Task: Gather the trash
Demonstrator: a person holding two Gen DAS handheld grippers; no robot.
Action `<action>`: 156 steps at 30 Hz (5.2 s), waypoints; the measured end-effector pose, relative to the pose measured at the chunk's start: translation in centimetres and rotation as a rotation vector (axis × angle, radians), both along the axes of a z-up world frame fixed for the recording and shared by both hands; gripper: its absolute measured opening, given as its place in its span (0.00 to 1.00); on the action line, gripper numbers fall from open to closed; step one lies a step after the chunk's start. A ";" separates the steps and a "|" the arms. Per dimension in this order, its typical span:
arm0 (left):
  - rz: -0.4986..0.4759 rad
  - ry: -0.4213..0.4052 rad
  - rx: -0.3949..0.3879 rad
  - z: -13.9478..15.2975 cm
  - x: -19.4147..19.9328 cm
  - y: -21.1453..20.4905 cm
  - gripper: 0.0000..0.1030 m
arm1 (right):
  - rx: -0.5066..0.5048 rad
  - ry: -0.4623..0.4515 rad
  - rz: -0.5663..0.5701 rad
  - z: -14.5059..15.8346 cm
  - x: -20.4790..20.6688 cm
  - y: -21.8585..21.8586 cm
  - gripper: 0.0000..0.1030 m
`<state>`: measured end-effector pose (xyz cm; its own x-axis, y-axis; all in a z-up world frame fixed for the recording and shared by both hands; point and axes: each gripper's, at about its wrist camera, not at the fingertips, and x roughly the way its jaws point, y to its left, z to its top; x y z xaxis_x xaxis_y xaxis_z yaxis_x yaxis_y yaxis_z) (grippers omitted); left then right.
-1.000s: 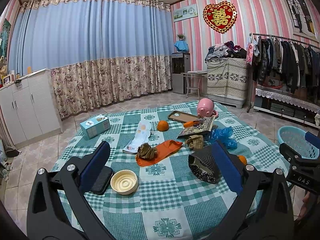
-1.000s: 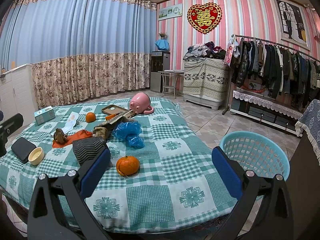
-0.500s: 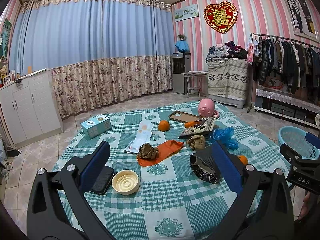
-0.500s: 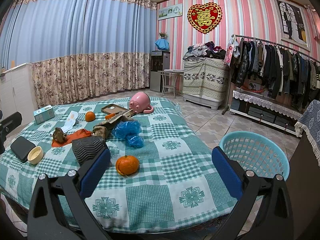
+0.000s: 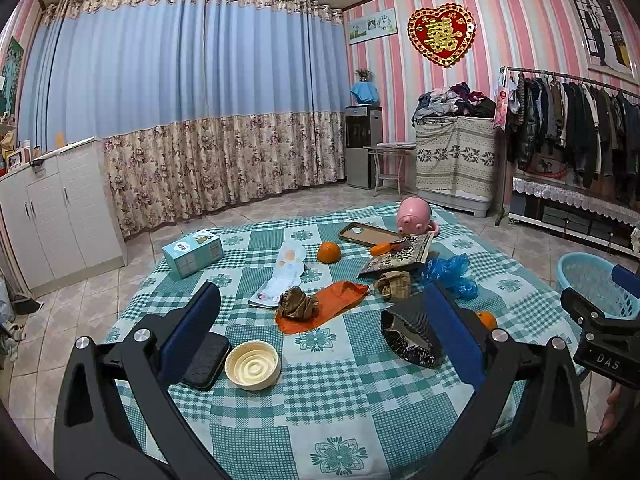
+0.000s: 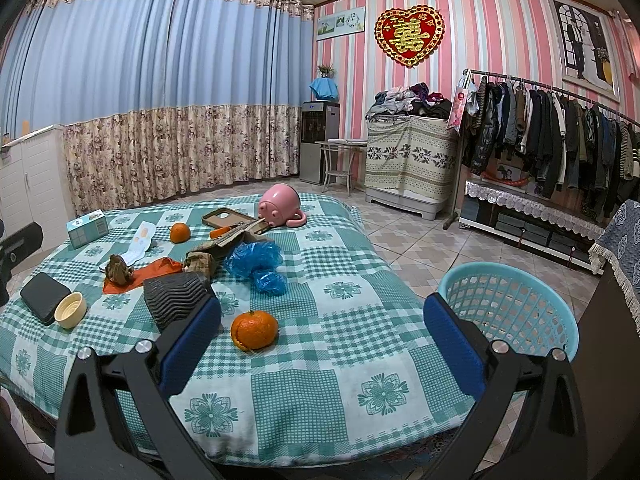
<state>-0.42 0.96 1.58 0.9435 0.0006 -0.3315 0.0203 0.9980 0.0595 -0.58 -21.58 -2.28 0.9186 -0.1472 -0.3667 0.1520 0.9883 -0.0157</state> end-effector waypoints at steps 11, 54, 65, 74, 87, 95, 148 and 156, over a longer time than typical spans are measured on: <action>0.010 0.002 -0.006 0.4 0.0 1.6 0.95 | 0.023 0.003 -0.009 0.0 -0.1 -1.0 0.96; 0.180 0.178 -0.040 -7.6 8.0 10.9 0.95 | 0.040 0.303 0.170 -7.4 11.1 3.7 0.44; 0.107 0.222 -0.023 -8.1 12.9 7.0 0.95 | 0.088 0.246 0.095 -5.8 10.7 1.1 0.42; 0.059 0.324 -0.016 -9.9 17.9 4.6 0.95 | 0.134 0.222 0.050 -5.2 10.4 -0.7 0.42; 0.028 0.413 -0.035 -11.2 19.7 4.3 0.44 | 0.169 0.221 0.029 -5.2 10.2 -1.9 0.42; 0.010 0.324 -0.022 -8.0 18.4 3.9 0.43 | 0.190 0.204 -0.006 -4.5 9.3 -3.2 0.42; -0.050 0.379 0.028 -8.6 19.4 1.2 0.65 | 0.230 0.180 -0.056 -3.9 8.2 -5.4 0.42; -0.056 0.469 0.013 -10.6 22.2 0.3 0.43 | 0.250 0.190 -0.078 -4.0 8.3 -6.3 0.42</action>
<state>21.77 1.22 -9.04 0.6908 -0.0390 -0.7220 0.1019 0.9938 0.0438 7.73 -27.87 -6.24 0.8200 -0.0977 -0.5639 0.2447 0.9506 0.1912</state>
